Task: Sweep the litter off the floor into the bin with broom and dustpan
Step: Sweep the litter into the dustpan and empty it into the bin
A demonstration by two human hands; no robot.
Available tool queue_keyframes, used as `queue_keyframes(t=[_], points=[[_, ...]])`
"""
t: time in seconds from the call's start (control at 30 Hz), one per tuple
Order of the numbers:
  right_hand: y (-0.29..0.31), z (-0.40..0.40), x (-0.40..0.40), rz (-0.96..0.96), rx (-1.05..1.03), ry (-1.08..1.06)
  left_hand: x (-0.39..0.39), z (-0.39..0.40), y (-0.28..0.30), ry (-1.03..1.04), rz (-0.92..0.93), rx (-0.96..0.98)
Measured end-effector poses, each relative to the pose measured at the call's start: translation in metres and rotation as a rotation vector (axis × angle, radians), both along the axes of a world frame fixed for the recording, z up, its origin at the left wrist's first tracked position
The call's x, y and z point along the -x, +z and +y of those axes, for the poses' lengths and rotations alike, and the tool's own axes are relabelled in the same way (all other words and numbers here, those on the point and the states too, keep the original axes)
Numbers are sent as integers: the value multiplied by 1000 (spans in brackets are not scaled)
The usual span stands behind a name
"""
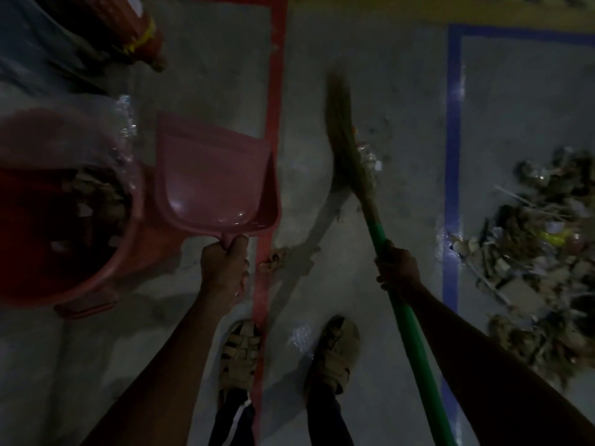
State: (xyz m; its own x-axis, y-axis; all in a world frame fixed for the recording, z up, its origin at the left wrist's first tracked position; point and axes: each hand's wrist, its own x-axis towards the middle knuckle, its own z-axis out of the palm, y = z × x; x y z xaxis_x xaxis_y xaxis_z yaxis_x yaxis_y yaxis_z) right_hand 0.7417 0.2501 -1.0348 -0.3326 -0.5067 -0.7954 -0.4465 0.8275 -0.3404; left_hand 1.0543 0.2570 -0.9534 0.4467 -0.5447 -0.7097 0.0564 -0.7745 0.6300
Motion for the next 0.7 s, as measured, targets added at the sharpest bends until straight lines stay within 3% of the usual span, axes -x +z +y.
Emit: queue_keyframes(t=[0.33,0.5,0.7], points=[[31,79,49,241,53,-366,4,27,6,-224,-11,-38],[58,111,31,341,186,-323,-20,50,29,-347,4,-68],[67,147,-5,161,247,-142,-50,78,46,-372,-49,-14]])
